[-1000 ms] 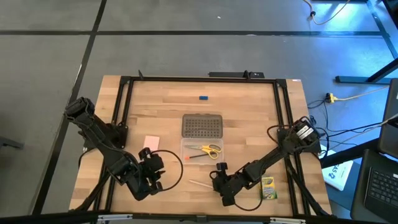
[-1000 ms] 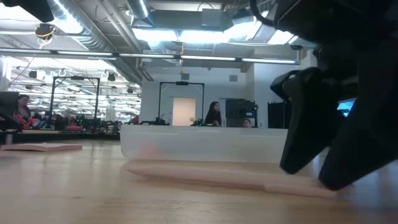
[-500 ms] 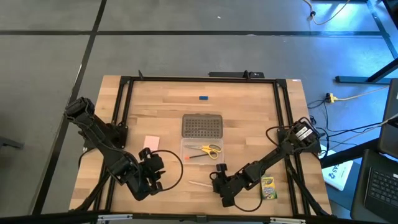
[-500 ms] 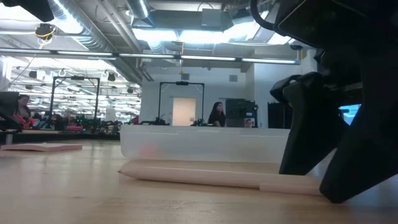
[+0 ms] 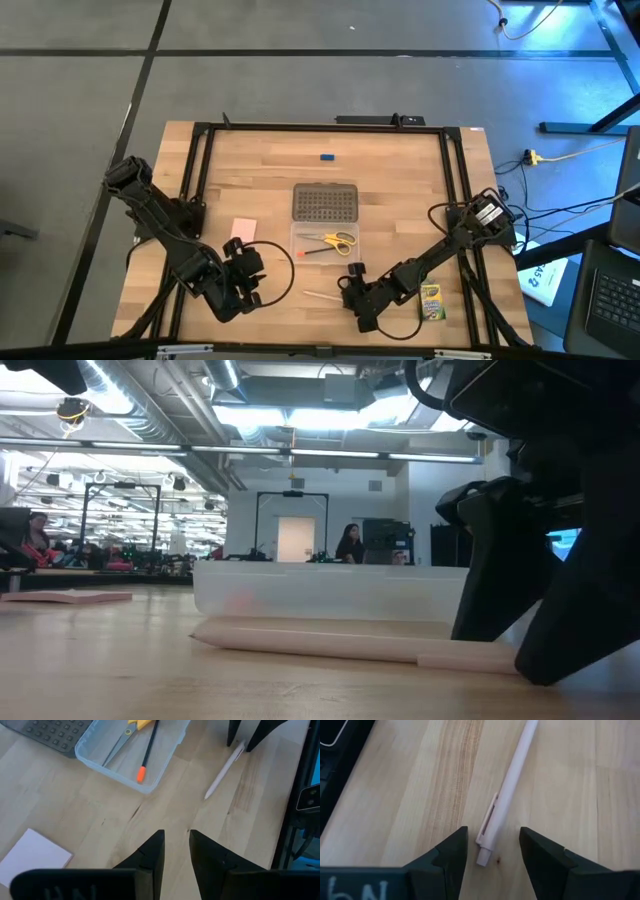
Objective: Pack school essentials
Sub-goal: Put the pink pen into the black supply box
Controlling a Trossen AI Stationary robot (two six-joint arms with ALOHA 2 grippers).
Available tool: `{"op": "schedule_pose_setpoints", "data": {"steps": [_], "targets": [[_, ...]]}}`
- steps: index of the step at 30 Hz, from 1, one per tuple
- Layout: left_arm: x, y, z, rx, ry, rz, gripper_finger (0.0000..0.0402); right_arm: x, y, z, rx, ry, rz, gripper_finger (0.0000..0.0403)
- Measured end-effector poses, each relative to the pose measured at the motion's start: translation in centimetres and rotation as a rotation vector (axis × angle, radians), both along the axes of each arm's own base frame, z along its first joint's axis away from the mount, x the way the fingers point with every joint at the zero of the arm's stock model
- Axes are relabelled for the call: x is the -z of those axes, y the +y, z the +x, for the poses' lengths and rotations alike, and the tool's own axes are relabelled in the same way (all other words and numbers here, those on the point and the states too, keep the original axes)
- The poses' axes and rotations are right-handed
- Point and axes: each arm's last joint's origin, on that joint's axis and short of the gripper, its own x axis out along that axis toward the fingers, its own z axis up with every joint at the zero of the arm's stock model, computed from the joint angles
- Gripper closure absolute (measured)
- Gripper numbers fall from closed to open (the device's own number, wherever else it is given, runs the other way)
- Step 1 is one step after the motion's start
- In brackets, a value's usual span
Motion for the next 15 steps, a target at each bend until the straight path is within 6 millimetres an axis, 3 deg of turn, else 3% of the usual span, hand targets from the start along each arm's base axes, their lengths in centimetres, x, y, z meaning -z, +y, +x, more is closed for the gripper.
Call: {"op": "schedule_pose_setpoints", "data": {"steps": [15], "targets": [[-0.05, -0.09, 0.09, 0.0, -0.01, -0.011, 0.0318, 0.84, -0.1, -0.15, -0.001, 0.034, -0.029, 0.0249]]}}
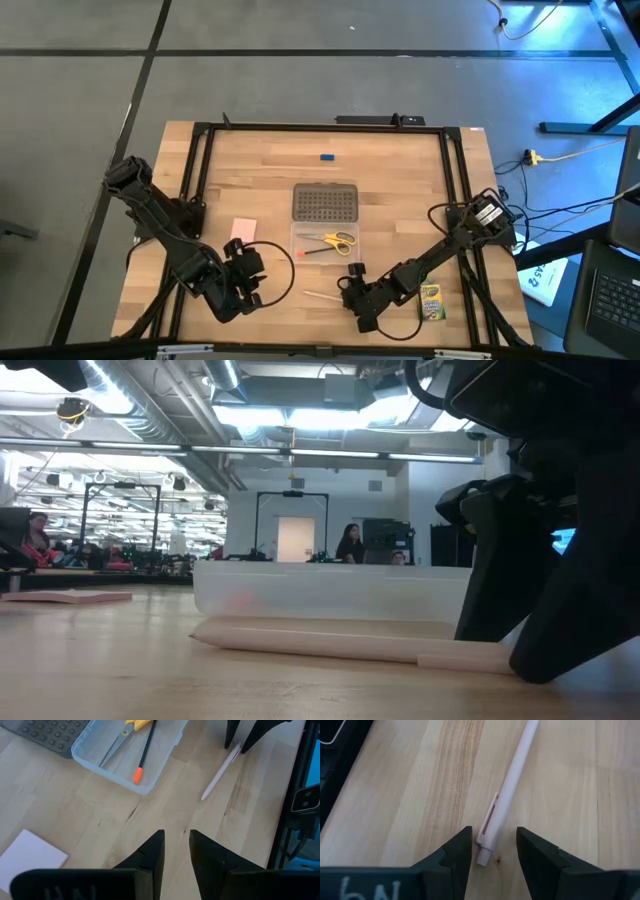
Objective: Pack school essentials
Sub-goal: Put the pink pen into the black supply box
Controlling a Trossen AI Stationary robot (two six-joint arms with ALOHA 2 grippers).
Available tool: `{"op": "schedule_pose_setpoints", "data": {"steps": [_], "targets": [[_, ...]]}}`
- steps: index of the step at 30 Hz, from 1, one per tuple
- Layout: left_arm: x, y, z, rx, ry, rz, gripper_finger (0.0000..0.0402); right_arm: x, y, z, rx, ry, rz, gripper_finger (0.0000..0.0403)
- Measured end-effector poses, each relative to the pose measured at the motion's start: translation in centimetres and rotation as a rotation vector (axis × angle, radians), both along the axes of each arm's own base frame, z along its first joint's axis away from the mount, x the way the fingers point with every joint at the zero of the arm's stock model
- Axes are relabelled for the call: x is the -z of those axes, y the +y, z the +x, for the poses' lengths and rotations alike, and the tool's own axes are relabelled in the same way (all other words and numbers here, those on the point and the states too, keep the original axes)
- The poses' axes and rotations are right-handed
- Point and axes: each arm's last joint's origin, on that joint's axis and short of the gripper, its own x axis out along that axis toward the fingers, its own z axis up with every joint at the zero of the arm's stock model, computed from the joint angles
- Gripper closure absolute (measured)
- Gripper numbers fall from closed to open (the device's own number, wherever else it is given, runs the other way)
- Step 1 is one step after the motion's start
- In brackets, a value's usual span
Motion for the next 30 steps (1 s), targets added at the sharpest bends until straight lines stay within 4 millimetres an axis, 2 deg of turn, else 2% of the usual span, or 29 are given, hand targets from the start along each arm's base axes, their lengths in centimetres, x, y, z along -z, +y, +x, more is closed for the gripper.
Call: {"op": "schedule_pose_setpoints", "data": {"steps": [23, 30], "targets": [[0.0, 0.0, 0.0, 0.0, 0.0, 0.0, 0.0318, -0.9, 0.4, 0.3, 0.019, 0.095, 0.011, 0.025], [0.0, 0.0, 0.0, 0.0, 0.0, 0.0, 0.0318, -0.9, 0.4, 0.2, 0.021, 0.102, 0.008, 0.0294]]}}
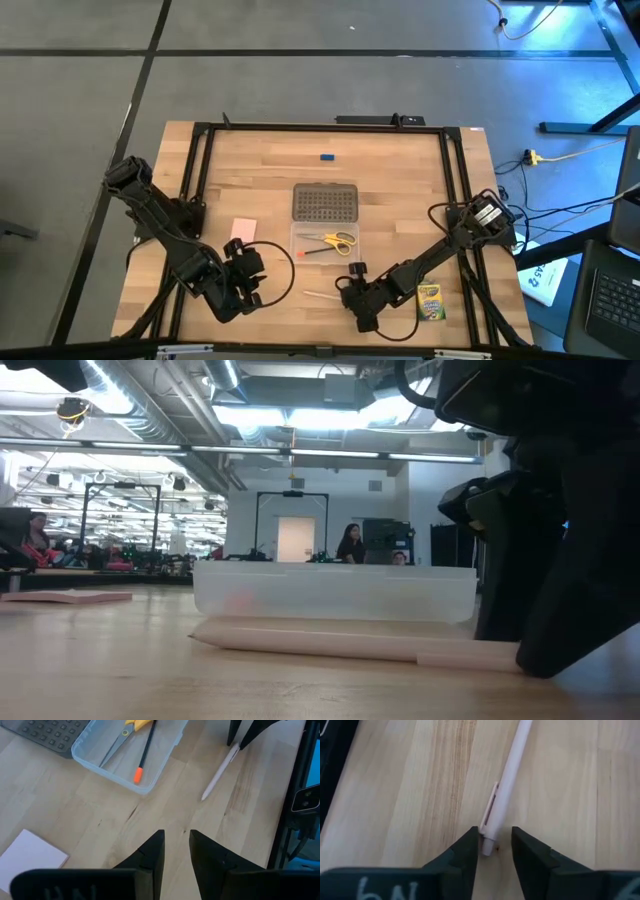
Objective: Pack school essentials
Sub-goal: Put the pink pen into the black supply box
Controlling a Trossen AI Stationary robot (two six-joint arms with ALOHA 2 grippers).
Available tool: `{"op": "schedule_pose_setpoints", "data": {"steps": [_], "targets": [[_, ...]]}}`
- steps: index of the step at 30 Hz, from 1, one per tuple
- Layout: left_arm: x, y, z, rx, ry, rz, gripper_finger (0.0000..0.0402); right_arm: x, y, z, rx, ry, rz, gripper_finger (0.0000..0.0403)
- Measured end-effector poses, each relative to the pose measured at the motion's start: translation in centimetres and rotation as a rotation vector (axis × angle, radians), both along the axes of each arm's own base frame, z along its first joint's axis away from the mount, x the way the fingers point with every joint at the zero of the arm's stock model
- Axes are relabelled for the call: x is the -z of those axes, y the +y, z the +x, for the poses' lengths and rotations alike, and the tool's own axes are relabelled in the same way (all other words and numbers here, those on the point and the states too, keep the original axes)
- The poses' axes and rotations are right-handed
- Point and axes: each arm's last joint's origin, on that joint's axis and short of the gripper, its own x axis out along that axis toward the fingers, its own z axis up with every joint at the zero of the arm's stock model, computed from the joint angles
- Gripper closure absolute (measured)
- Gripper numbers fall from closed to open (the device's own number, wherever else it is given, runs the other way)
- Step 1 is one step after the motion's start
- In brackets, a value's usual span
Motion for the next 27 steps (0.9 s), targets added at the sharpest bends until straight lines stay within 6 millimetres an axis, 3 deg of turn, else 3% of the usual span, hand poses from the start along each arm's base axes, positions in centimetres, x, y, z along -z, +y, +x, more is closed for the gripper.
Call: {"op": "schedule_pose_setpoints", "data": {"steps": [13, 27], "targets": [[-0.01, 0.01, 0.01, -0.002, -0.004, 0.003, 0.0318, 0.0, 0.0, -0.07, -0.004, 0.013, 0.011, 0.0369], [-0.01, 0.01, 0.01, -0.003, -0.004, 0.003, 0.0318, -0.01, -0.12, 0.03, 0.051, 0.003, 0.023, 0.0375]]}}
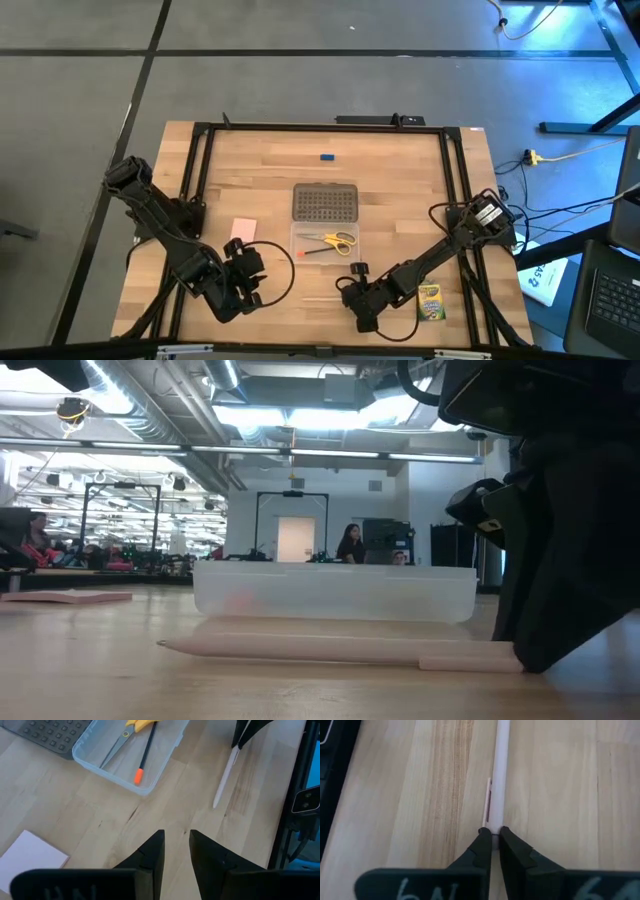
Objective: Pack school essentials
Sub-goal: Put the pink pen into the black supply box
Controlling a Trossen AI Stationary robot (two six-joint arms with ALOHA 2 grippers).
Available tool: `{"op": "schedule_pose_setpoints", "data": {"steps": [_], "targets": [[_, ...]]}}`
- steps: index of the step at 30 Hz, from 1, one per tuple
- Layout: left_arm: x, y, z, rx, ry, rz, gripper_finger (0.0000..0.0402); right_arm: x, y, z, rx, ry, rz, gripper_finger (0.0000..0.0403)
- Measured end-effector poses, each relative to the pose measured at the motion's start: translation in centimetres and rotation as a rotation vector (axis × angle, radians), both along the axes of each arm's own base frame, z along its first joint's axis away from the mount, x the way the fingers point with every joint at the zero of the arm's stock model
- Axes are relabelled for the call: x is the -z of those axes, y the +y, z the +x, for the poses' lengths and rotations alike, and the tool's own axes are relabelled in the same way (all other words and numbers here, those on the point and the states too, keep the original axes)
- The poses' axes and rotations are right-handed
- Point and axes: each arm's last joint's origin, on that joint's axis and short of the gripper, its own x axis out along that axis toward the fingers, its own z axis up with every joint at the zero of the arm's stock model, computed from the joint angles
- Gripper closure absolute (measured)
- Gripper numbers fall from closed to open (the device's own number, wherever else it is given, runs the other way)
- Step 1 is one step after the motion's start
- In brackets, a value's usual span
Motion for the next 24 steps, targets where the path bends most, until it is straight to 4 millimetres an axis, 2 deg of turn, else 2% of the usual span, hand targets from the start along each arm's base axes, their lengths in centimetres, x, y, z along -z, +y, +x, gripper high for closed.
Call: {"op": "schedule_pose_setpoints", "data": {"steps": [5, 13, 24], "targets": [[0.0, 0.0, 0.0, 0.0, 0.0, 0.0, 0.0318, -0.4, 0.0, 0.0, -0.004, -0.01, 0.006, 0.0376], [0.0, 0.0, 0.0, 0.0, -0.001, 0.0, 0.0318, -2.3, -0.5, -0.5, -0.013, -0.028, -0.017, 0.0377], [0.0, 0.0, 0.0, 0.0, -0.002, 0.0, 0.0318, -3.4, -0.8, -0.7, -0.002, -0.044, -0.038, 0.0377]]}}
